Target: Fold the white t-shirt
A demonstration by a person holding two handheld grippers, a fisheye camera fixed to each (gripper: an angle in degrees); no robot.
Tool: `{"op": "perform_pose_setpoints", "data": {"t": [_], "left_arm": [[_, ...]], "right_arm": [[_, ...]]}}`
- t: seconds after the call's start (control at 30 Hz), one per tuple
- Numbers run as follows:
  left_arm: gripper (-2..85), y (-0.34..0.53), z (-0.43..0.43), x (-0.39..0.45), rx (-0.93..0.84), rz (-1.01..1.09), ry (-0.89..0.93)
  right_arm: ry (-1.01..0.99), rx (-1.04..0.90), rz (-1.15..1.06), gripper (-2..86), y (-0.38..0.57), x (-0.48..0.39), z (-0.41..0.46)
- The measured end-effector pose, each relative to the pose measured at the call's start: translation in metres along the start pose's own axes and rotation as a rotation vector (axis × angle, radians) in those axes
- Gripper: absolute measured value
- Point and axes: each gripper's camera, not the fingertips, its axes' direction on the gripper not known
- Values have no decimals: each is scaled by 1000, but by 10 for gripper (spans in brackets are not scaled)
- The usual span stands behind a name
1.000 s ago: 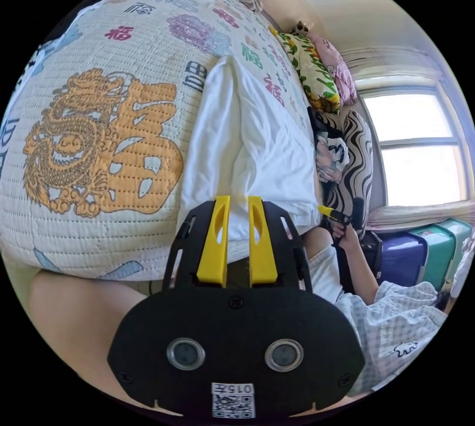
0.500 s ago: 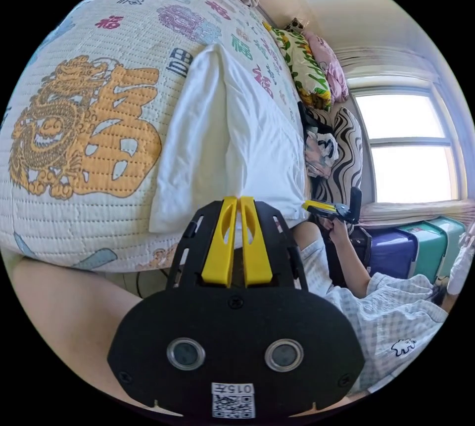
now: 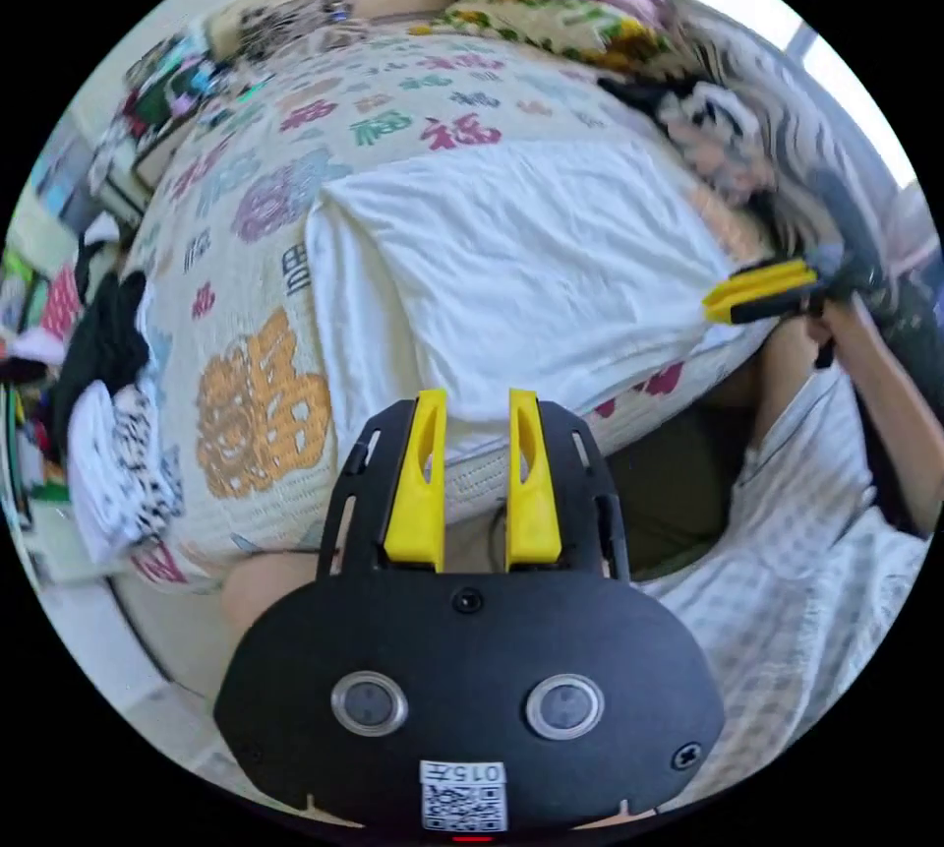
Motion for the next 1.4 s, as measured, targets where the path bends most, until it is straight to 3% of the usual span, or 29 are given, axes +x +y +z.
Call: {"op": "perform_pose_setpoints", "data": {"t": [0.13, 0.27, 0.67, 0.83, 0.97, 1.13, 1.2, 1.3, 1.4], "left_arm": [[73, -8, 44, 68, -161, 305, -257], [56, 4, 63, 109, -163, 437, -379], [17, 35, 80, 143, -117, 463, -422], [15, 39, 66, 134, -62, 407, -425], [13, 35, 54, 122, -27, 363, -379], [13, 36, 71, 95, -126, 305, -236], [16, 37, 64, 79, -114, 252, -188], [29, 45, 42, 37, -34, 54, 2], [54, 81, 12, -30, 231, -331, 199]], "right_arm": [[0, -136, 24, 7, -25, -9, 36], [-13, -135, 52, -2, -31, -14, 33], [29, -147, 87, -2, -61, -32, 40], [-68, -3, 59, 8, -72, -38, 14], [39, 41, 75, 19, -81, -39, 7], [86, -137, 140, 6, -103, -24, 55], [47, -106, 178, 4, -106, -19, 55], [-27, -118, 185, 11, -117, -18, 46], [16, -69, 145, 29, -138, -29, 21]]}}
